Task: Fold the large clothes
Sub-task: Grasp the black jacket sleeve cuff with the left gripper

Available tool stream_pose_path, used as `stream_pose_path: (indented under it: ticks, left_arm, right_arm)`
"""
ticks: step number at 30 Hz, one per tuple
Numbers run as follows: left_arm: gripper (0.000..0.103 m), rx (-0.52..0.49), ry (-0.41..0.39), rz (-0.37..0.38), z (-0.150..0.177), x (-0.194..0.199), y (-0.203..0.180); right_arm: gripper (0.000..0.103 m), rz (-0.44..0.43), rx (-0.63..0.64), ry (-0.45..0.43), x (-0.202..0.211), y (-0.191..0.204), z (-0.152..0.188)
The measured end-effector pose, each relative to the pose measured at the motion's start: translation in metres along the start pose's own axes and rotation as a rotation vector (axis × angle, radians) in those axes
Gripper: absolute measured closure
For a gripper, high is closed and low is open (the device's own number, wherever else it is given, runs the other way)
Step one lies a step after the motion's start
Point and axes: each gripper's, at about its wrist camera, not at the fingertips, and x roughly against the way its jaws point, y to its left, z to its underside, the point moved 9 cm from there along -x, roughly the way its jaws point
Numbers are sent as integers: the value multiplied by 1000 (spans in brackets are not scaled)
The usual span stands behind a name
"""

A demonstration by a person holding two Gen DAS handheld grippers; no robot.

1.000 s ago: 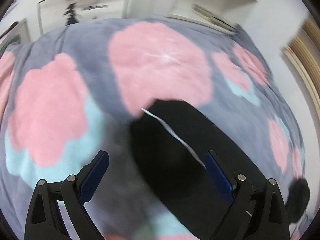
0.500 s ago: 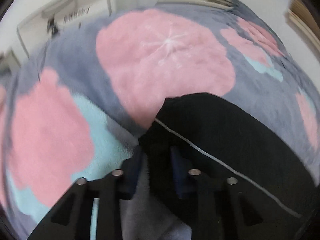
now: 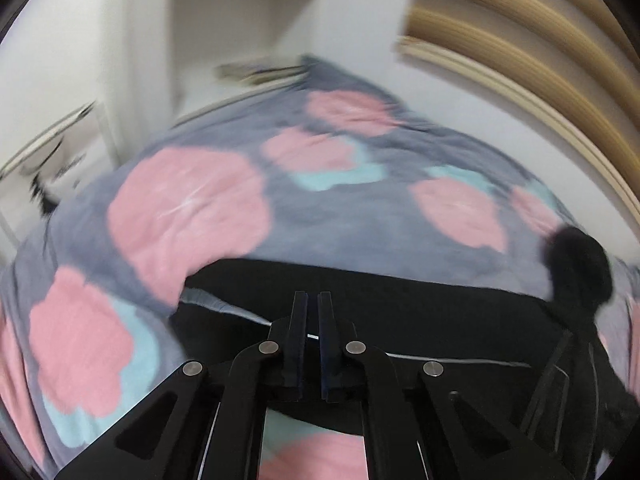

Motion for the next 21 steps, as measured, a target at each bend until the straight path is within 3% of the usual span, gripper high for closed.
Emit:
stream_pose_path:
  ticks: [2,4,5,6,11,16,20,21]
  left_arm:
    - [95,8,19,13,2,2,-5]
    - [76,86,65,-4,12,-9,17]
    - [46,128,86,-17,18,-16,32]
    - [33,186,98,-39,24,-23,55]
    - [33,333,169,-107,47,-64,124]
    - [33,453,234,-180,70,-118,163]
    - [33,537,240,-133,76,-147,171]
    - [39,523,228,-131,73,-148,168]
  right_arm:
    - [11,-10,-6,6,5,-2,2]
    - [11,-11,-16,-2,11,-6,5]
    - [11,-8,-16,0,12,-7,7]
    - [11,-5,-15,3,12,-9,10]
    - [11,10,-22,65,-5,-12,26]
    - [11,-11,-8,118,-19,-1,29]
    - [11,2,67,92,-15,14,21]
    - [11,8,88,85,-13,18,20]
